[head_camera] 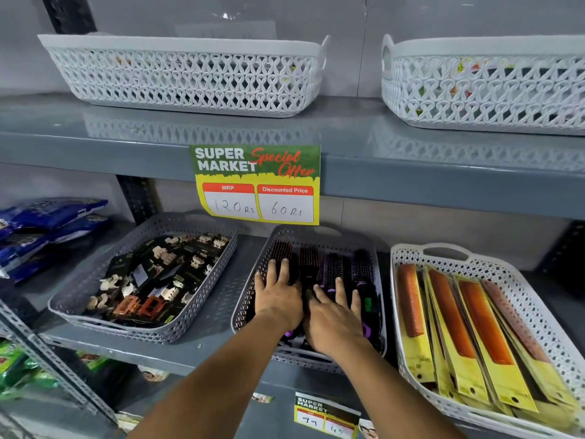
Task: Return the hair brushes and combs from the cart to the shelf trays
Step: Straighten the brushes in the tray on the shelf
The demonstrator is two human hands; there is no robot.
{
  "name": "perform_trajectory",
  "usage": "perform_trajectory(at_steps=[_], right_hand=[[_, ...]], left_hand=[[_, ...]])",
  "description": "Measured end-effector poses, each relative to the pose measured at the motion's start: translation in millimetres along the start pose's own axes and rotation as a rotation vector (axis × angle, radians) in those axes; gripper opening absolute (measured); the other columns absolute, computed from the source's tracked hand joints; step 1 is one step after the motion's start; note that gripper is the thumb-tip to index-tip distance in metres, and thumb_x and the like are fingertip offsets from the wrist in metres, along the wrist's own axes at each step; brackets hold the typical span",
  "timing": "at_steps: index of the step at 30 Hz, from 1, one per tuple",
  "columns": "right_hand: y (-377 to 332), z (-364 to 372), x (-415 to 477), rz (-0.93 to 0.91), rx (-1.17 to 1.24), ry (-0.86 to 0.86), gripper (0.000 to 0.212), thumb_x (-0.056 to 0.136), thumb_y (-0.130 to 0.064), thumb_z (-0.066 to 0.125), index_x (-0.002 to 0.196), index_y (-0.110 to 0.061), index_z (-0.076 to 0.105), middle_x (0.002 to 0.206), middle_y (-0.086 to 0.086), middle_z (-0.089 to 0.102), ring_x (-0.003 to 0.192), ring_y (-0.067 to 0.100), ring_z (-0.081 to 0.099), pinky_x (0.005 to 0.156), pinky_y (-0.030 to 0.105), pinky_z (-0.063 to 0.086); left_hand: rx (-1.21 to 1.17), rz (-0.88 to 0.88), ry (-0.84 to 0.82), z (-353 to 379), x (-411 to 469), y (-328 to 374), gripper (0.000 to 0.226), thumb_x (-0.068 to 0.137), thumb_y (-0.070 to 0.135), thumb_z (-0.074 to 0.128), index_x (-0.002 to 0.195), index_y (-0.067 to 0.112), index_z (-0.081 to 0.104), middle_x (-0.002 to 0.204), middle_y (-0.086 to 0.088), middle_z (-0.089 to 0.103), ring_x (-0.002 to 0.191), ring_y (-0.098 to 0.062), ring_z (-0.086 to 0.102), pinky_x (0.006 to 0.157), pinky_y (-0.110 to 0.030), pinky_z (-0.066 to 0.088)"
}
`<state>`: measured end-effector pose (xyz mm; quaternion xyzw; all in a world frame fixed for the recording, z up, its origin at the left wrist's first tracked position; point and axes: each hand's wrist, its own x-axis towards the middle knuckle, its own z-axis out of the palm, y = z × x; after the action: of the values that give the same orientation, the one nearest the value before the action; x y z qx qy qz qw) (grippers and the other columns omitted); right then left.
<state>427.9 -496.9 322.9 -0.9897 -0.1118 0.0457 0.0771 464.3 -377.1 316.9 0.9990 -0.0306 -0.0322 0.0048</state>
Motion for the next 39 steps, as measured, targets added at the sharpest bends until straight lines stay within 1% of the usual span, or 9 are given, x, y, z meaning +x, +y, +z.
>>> perform_trajectory(at_steps=[4, 10, 15, 19, 23, 26, 30, 35, 39], right_hand=[[-4, -3, -3, -0.030, -0.051, 0.005, 0.059, 0.090, -0.035, 0.042, 0.145, -0.021, 0.028, 0.157, -0.004, 0.024, 0.145, 0.031, -0.014, 0.110, 0.058, -0.014], [-7, -11, -7, -0.067, -0.081, -0.063, 0.058, 0.085, -0.045, 0.051, 0.136, -0.021, 0.044, 0.151, -0.002, 0.038, 0.146, 0.032, 0.001, 0.111, 0.060, -0.012], [2, -24, -10, -0.108, -0.012, -0.181, 0.061, 0.087, -0.041, 0.049, 0.142, -0.022, 0.033, 0.156, 0.001, 0.027, 0.146, 0.030, 0.000, 0.112, 0.059, -0.007], [40, -41, -24, -0.102, 0.198, 0.170, 0.052, 0.091, -0.030, 0.043, 0.142, -0.026, 0.036, 0.154, -0.002, 0.032, 0.144, 0.021, 0.020, 0.117, 0.046, 0.013], [121, -61, -49, -0.022, 0.153, 0.449, 0.044, 0.091, -0.023, 0.040, 0.134, -0.023, 0.049, 0.146, 0.002, 0.046, 0.135, 0.021, 0.039, 0.113, 0.038, 0.029], [182, -64, -71, 0.120, -0.055, 0.359, 0.048, 0.094, -0.028, 0.034, 0.143, -0.025, 0.035, 0.152, -0.001, 0.036, 0.140, 0.019, 0.028, 0.117, 0.039, 0.016], [228, -51, -92, 0.240, -0.095, 0.090, 0.059, 0.097, -0.044, 0.021, 0.150, -0.023, 0.004, 0.161, 0.004, 0.002, 0.146, 0.025, -0.013, 0.119, 0.044, -0.002], [239, -36, -107, 0.319, 0.035, -0.113, 0.058, 0.096, -0.049, 0.022, 0.149, -0.025, 0.015, 0.161, 0.005, 0.006, 0.147, 0.021, 0.000, 0.120, 0.040, 0.004], [229, -45, -118, 0.295, 0.043, 0.057, 0.054, 0.097, -0.045, 0.019, 0.149, -0.030, 0.012, 0.161, 0.000, 0.003, 0.147, 0.018, -0.006, 0.120, 0.041, 0.001]], left_hand=[[0.080, 0.063, -0.066, 1, 2, -14, 0.083, 0.076, 0.025, 0.070, 0.147, 0.028, 0.025, 0.160, -0.006, -0.020, 0.145, -0.033, -0.022, 0.118, -0.052, 0.000], [0.087, 0.132, -0.037, 2, 6, -24, 0.066, 0.087, 0.029, 0.054, 0.147, 0.027, 0.027, 0.160, -0.005, -0.020, 0.145, -0.031, -0.021, 0.119, -0.046, 0.001], [0.001, 0.149, 0.003, -2, 6, -27, 0.053, 0.094, 0.033, 0.036, 0.146, 0.028, 0.029, 0.162, -0.005, -0.011, 0.147, -0.030, -0.017, 0.119, -0.048, 0.002], [-0.155, 0.150, 0.179, -11, 4, -13, 0.049, 0.098, 0.035, 0.030, 0.146, 0.024, 0.032, 0.163, -0.006, 0.006, 0.148, -0.032, -0.003, 0.118, -0.050, 0.010], [-0.252, 0.273, 0.248, -25, -3, 40, 0.051, 0.098, 0.038, 0.032, 0.145, 0.017, 0.033, 0.160, -0.011, 0.019, 0.147, -0.033, 0.006, 0.116, -0.050, 0.015], [-0.277, 0.401, 0.190, -31, -18, 99, 0.058, 0.097, 0.042, 0.030, 0.147, 0.012, 0.026, 0.161, -0.014, 0.013, 0.148, -0.034, 0.004, 0.117, -0.050, 0.014], [-0.159, 0.533, 0.027, -27, -40, 168, 0.064, 0.097, 0.042, 0.026, 0.150, 0.010, 0.012, 0.162, -0.014, 0.005, 0.148, -0.034, 0.000, 0.119, -0.051, 0.010], [0.113, 0.532, -0.097, -20, -50, 194, 0.062, 0.097, 0.040, 0.025, 0.150, 0.010, 0.015, 0.161, -0.010, 0.012, 0.148, -0.031, -0.002, 0.118, -0.051, 0.004], [0.054, 0.538, -0.077, -30, -59, 191, 0.060, 0.098, 0.039, 0.025, 0.149, 0.010, 0.016, 0.161, -0.010, 0.013, 0.148, -0.031, -0.003, 0.119, -0.052, 0.003]])
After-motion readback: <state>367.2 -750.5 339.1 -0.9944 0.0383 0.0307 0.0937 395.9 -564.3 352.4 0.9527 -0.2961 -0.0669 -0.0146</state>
